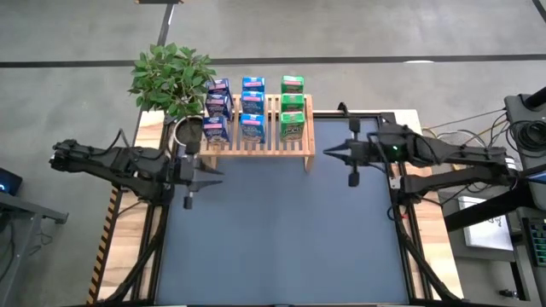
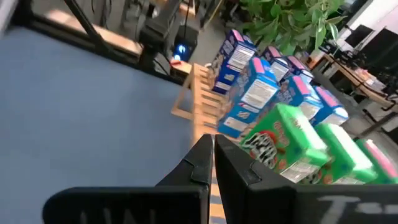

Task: Stack cereal on shelf
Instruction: Return to Home Position

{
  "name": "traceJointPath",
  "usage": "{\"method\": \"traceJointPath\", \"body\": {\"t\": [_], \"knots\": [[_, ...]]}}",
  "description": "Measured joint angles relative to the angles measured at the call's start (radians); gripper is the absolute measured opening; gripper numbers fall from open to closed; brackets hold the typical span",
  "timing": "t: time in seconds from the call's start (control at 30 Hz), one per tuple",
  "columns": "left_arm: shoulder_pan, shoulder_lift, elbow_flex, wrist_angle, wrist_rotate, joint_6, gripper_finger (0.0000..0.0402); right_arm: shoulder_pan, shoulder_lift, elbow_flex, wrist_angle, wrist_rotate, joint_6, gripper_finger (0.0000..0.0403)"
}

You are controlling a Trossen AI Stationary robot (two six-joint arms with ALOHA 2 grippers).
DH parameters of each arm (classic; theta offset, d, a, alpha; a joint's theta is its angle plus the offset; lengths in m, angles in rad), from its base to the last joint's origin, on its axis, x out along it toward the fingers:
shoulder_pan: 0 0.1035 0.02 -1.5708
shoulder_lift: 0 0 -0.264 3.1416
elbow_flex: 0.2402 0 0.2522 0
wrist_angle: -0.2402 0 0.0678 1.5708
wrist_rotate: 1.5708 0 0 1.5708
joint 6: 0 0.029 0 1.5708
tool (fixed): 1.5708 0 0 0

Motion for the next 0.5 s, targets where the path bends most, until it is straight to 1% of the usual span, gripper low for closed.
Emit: {"method": "traceJointPath", "body": {"t": [0.17, 0.3, 0.4, 0.5], "knots": [[0.0, -0.116, -0.104, 0.087, 0.004, -0.008, 0.0077, 0.009, -0.12, -0.163, 0.087, -0.001, 0.036, 0.0009], [0.0, -0.191, -0.186, 0.166, 0.004, -0.01, 0.0077, 0.009, -0.193, -0.264, 0.14, 0.0, 0.06, 0.0009], [0.0, -0.239, -0.23, 0.21, 0.004, -0.017, 0.0077, 0.009, -0.234, -0.321, 0.179, 0.0, 0.079, 0.0009], [0.0, -0.278, -0.255, 0.221, 0.004, -0.021, 0.0077, 0.009, -0.268, -0.36, 0.19, 0.001, 0.09, 0.0009]]}}
